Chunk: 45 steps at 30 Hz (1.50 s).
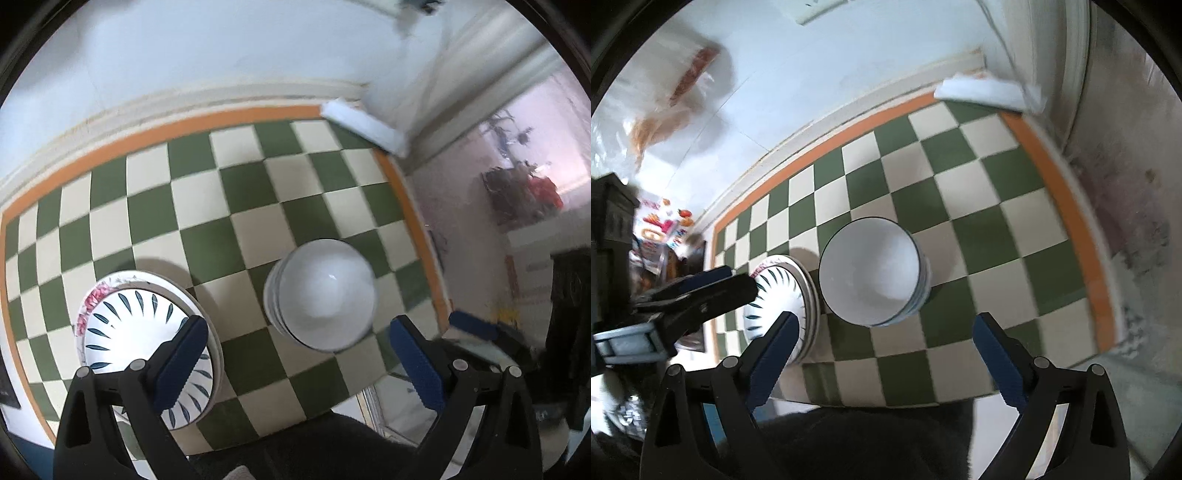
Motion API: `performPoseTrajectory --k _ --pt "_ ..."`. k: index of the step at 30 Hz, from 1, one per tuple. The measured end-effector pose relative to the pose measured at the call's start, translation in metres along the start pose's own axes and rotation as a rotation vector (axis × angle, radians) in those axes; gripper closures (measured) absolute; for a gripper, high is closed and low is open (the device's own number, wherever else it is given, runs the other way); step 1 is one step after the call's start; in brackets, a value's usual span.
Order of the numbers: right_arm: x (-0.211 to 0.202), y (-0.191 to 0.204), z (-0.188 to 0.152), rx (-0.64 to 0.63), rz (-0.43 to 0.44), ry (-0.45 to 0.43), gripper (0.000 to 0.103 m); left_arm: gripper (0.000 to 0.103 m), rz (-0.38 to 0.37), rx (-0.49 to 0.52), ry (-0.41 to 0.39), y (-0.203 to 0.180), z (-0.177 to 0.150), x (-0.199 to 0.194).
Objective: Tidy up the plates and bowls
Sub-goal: 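Lower both grippers onto the bowl stack and grasp its rim, then lift the bowl stack with both grippers and carry it over the plate stack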
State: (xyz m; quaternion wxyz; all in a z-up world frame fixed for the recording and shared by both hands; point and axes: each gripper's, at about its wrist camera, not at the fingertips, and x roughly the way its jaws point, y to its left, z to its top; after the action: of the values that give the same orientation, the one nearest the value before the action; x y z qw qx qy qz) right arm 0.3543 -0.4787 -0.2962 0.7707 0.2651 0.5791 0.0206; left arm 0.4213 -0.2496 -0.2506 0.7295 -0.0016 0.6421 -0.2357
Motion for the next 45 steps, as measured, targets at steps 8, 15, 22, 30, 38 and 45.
performPoseTrajectory --k 8,15,22,30,38,45 --pt "0.084 -0.050 0.008 0.178 0.143 0.092 0.006 0.002 -0.028 -0.112 0.127 0.026 0.027 0.073" --pt "0.144 -0.078 0.010 0.265 0.245 0.161 0.006 0.009 -0.090 -0.182 0.251 0.040 0.035 0.131" --pt "0.182 -0.088 0.014 0.309 0.345 0.196 0.006 0.050 -0.126 -0.135 0.278 0.031 0.033 0.150" --pt "0.195 -0.083 0.018 0.281 0.356 0.205 0.043 0.052 -0.132 -0.102 0.245 0.029 0.032 0.148" --pt "0.193 -0.079 0.012 0.268 0.353 0.174 0.044 0.053 -0.114 -0.100 0.233 0.028 0.031 0.146" --pt "0.188 -0.086 0.010 0.272 0.365 0.193 0.044 0.053 -0.099 -0.108 0.237 0.028 0.031 0.141"
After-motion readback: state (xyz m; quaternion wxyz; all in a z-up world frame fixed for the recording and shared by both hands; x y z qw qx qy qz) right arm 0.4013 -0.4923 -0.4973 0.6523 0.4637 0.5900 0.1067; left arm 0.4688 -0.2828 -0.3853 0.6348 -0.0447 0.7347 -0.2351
